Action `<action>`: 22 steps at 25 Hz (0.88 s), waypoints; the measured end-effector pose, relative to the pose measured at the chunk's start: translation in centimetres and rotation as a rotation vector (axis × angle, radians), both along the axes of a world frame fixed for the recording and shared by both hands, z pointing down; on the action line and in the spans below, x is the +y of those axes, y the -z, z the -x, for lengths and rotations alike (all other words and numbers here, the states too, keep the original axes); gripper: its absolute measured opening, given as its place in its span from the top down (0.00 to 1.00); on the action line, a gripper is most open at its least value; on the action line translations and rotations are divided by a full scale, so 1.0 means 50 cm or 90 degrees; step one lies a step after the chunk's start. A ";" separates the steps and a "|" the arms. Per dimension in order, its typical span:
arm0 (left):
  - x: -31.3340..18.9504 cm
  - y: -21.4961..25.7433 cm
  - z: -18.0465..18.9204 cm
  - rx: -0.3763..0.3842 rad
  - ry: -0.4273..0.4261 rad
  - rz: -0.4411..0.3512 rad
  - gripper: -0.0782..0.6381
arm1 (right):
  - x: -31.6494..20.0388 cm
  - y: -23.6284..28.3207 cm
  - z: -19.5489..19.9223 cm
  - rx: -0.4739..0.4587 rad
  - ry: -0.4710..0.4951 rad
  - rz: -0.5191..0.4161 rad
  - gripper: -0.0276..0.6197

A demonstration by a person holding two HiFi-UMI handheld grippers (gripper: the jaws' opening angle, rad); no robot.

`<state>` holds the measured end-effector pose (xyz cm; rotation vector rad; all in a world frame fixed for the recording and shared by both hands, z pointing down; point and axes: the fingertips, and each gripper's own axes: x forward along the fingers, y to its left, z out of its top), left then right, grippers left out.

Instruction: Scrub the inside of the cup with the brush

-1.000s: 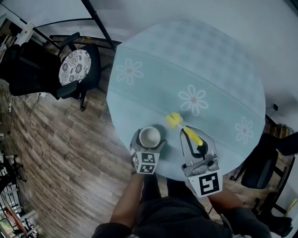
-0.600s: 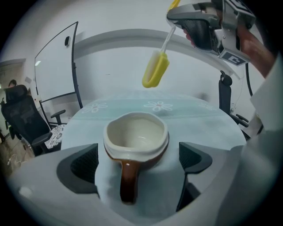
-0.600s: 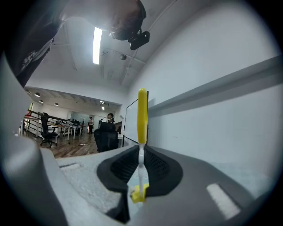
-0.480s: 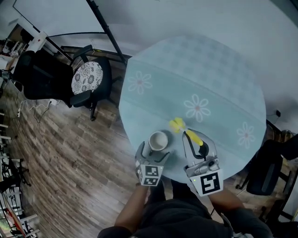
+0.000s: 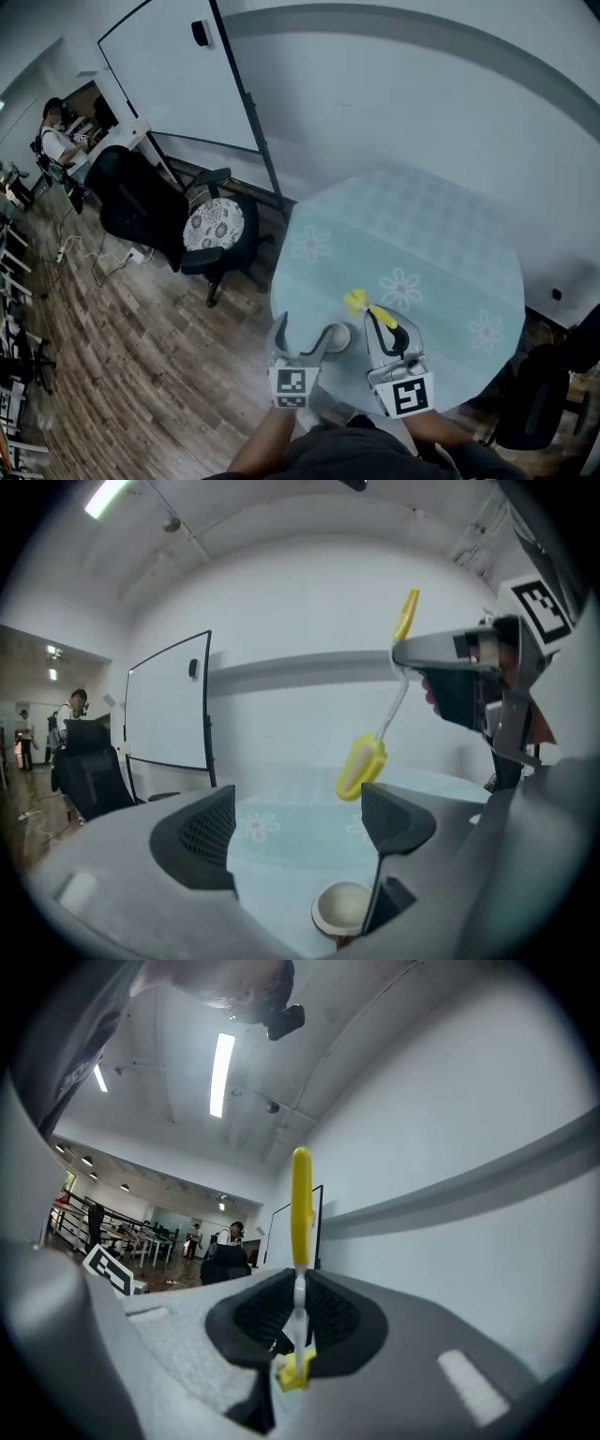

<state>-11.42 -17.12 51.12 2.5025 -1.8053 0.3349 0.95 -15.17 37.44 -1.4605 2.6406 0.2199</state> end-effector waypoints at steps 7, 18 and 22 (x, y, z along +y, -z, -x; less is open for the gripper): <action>0.042 0.146 0.016 0.027 -0.010 -0.088 0.52 | 0.069 0.066 0.032 -0.004 0.022 -0.047 0.90; 0.067 0.230 0.036 0.060 0.019 -0.135 0.87 | 0.094 0.076 0.054 0.048 0.035 -0.044 0.90; 0.066 0.243 0.034 0.058 0.014 -0.133 0.88 | 0.089 0.077 0.046 0.049 0.034 -0.043 0.90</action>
